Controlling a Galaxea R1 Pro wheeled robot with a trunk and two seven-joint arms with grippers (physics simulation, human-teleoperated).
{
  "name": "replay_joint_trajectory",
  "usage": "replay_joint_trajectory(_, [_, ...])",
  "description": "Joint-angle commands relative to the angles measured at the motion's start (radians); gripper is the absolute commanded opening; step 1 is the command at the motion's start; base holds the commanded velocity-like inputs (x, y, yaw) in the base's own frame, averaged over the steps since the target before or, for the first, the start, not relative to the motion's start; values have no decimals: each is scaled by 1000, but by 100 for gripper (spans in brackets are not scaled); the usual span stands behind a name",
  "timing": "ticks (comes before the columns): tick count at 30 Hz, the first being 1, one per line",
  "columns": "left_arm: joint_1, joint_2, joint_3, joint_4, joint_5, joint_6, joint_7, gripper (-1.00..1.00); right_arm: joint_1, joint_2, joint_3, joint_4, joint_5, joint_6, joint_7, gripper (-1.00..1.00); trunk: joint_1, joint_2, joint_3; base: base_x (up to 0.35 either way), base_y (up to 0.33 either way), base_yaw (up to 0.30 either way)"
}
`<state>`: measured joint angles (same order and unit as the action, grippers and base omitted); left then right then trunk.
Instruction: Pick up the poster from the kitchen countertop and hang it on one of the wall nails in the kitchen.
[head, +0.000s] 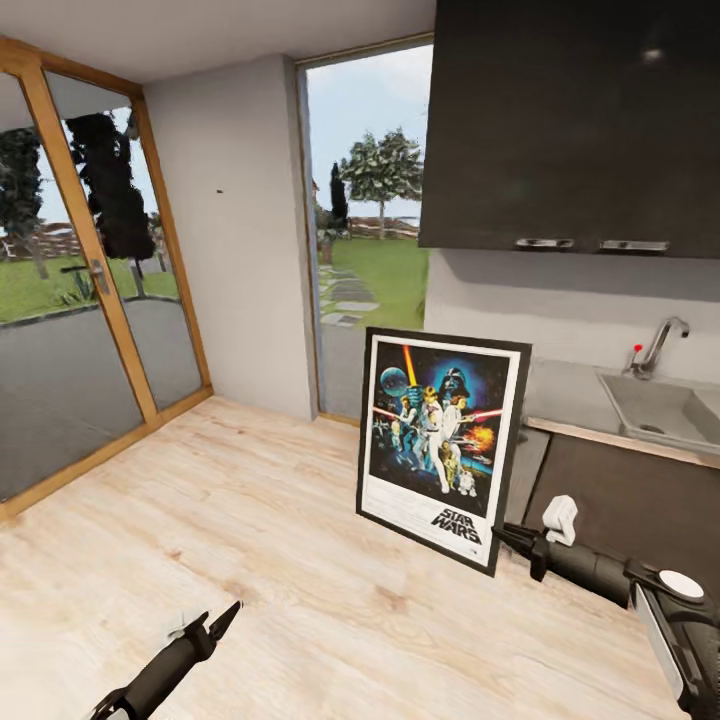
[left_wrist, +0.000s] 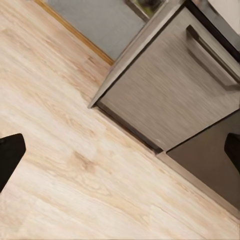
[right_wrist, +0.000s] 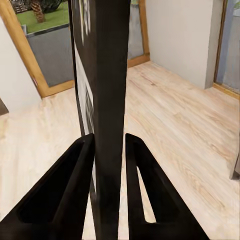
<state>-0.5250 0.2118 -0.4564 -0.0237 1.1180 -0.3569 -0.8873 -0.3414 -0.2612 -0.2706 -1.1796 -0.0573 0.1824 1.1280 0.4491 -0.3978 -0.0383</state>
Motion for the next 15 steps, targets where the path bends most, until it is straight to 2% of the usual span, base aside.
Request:
replay_joint_trajectory(1, [-1, 0, -8, 1, 6, -5, -1, 100, -1, 4, -1, -1, -6, 12, 4, -100, 1, -2, -2, 179, 139, 287])
replay_joint_trajectory(6, [-1, 0, -7, 1, 6, -5, -1, 100, -1, 18, -1, -1, -3, 11, 4, -100, 1, -2, -2, 224, 167, 149])
replay_joint_trajectory(15, [-1, 0, -7, 1, 6, -5, -1, 100, -1, 20, -1, 2, -5, 11, 4, -100, 1, -2, -2, 255, 188, 8])
